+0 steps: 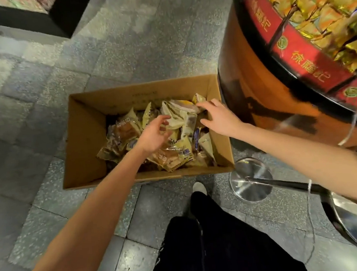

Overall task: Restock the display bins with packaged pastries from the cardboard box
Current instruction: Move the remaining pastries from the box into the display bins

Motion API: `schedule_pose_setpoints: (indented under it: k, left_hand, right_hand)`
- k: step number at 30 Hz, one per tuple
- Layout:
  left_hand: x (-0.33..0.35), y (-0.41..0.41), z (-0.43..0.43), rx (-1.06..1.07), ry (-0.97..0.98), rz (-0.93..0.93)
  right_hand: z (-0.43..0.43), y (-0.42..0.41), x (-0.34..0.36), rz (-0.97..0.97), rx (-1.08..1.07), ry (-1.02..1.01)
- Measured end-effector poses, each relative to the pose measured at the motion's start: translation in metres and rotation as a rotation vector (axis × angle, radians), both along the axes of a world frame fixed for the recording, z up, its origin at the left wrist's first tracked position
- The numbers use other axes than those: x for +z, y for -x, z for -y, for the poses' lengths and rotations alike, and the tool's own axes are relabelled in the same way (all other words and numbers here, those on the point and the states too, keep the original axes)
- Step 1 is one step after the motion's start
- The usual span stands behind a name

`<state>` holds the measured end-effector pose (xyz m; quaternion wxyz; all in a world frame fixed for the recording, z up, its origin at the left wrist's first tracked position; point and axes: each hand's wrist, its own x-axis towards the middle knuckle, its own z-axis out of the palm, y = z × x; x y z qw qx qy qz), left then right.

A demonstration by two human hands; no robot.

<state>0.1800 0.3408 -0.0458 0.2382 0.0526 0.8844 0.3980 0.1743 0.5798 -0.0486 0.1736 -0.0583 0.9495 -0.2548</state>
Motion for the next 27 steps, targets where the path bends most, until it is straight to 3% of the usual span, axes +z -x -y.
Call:
schedule_pose_setpoints:
  k: [6,15,21,27]
  left_hand:
    - [-0.048,0.046,0.001,-0.027,0.008,0.075]
    - [-0.149,0.093,0.016,0.086,-0.043,0.126]
    - [-0.205,0.116,0.021,0.187,-0.122,0.145]
    - [-0.245,0.139,0.008,0.104,-0.079,0.146]
  right_hand:
    - [0.006,0.045,-0.051,0.128,0.066,-0.029]
    - [0.021,0.078,-0.150,0.133,0.284,-0.091]
    - [0.040,0.077,-0.205,0.168,-0.016,-0.084]
    - [0.044,0.090,-0.234,0.203,-0.264,0.007]
